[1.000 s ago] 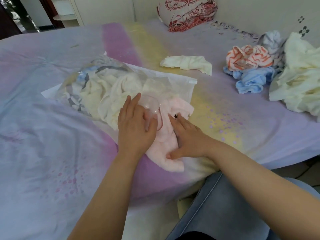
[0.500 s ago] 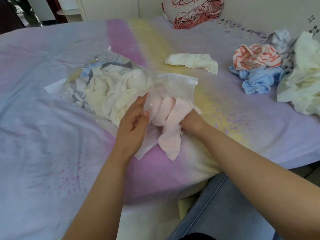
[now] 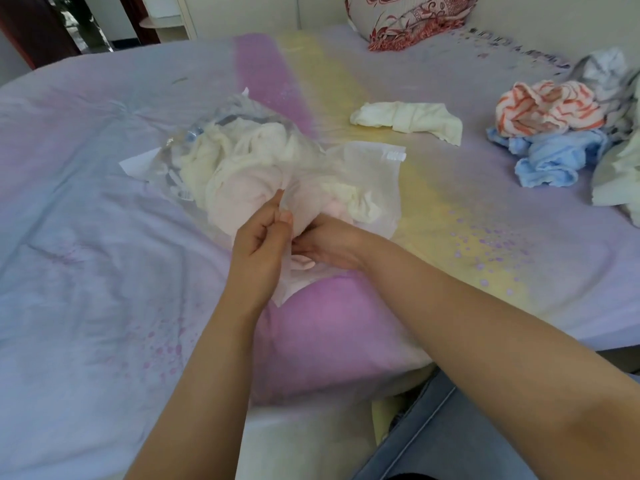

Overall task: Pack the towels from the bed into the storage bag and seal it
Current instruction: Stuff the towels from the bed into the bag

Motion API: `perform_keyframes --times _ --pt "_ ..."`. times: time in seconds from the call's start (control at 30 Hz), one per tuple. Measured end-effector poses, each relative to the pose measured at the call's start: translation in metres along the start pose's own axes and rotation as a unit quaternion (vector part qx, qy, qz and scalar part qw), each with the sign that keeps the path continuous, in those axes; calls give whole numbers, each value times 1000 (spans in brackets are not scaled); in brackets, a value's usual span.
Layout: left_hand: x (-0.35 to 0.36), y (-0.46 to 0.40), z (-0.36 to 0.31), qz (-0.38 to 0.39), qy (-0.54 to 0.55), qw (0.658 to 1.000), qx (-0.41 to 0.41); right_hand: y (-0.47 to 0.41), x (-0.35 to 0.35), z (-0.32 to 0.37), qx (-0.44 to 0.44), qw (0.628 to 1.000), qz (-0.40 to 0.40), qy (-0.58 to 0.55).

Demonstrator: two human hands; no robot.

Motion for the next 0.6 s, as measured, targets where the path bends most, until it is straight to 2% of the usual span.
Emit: perform_keyframes --times 0.03,0.1,0.17,0.2,0.27,0.33,0.47,0.53,0.6 --pt "2 -1 1 -4 -1 1000 -1 7 -7 -2 -19 999 -25 42" --pt "5 -2 6 -10 -8 1000 -1 23 -19 -4 -87 975 -135 151" --pt "9 -2 8 -3 -31 1000 5 42 -27 -11 -175 927 -232 237" --pt "10 -2 10 -2 -41 999 8 51 -28 -16 -204 904 -237 291" --pt "9 -2 12 3 -70 997 11 55 -28 -24 -213 860 -192 423" --pt "9 -1 13 16 -98 995 20 47 -28 -30 -160 839 -141 501" --pt "7 1 10 1 -86 996 7 31 -22 -17 -78 819 -94 561" --pt "5 3 6 11 -76 997 9 22 -11 -11 -71 801 -75 589" --pt "3 4 5 22 -67 997 1 14 3 1 -96 766 -57 633"
Point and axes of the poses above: each hand's wrist, its own y-axis away from the middle knuckle, its own x-axis out of the palm, z = x × y, the point moved 2 cm from there along -y, towards the middle knuckle, and after that the axes turned 6 degrees about x, right-handed, at the moved point
